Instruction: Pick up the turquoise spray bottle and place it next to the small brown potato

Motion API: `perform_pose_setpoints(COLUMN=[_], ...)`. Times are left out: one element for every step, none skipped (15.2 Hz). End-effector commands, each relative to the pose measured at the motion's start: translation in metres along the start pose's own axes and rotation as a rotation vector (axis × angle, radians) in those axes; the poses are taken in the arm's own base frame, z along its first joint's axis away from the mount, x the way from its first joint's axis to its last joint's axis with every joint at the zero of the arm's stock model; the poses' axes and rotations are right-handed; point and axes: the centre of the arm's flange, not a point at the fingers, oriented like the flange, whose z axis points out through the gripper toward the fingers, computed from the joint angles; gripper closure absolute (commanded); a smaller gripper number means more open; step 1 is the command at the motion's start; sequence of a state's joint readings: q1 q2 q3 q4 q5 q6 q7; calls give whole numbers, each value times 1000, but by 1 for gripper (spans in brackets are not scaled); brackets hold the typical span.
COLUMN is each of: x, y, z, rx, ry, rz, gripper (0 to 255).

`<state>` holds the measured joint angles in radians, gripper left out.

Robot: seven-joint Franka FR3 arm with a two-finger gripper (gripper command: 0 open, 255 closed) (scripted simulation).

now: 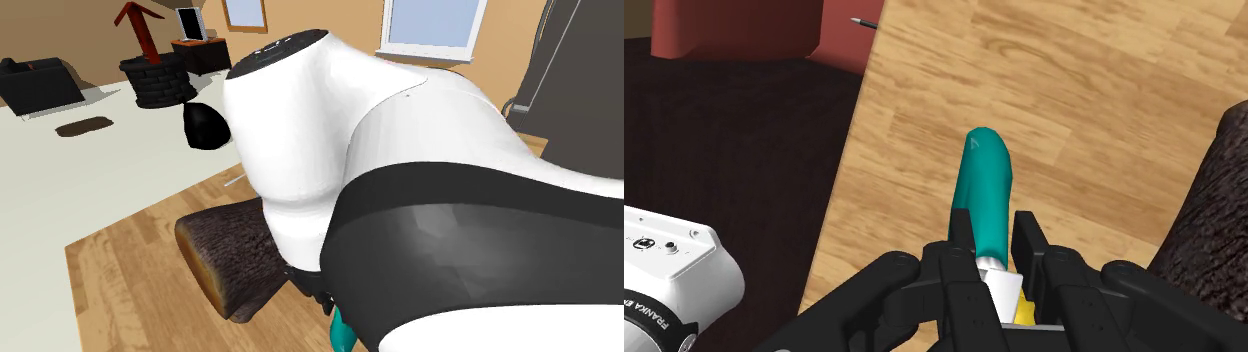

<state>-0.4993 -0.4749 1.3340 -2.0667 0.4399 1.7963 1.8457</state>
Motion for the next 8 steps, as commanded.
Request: perform_pose_setpoints(x=[-1,-1,-1,-2,-2,-2,-2,-2], y=[-1,-2,-2,-3,-3,-3,-3,-3], z=[10,15,21,25,25,25,25,25], rx=[0,0,0,0,0,0,0,0], ry=[0,0,0,0,0,0,0,0], rz=[0,0,0,0,0,0,0,0], gripper=[255,255,255,255,255,255,255,255])
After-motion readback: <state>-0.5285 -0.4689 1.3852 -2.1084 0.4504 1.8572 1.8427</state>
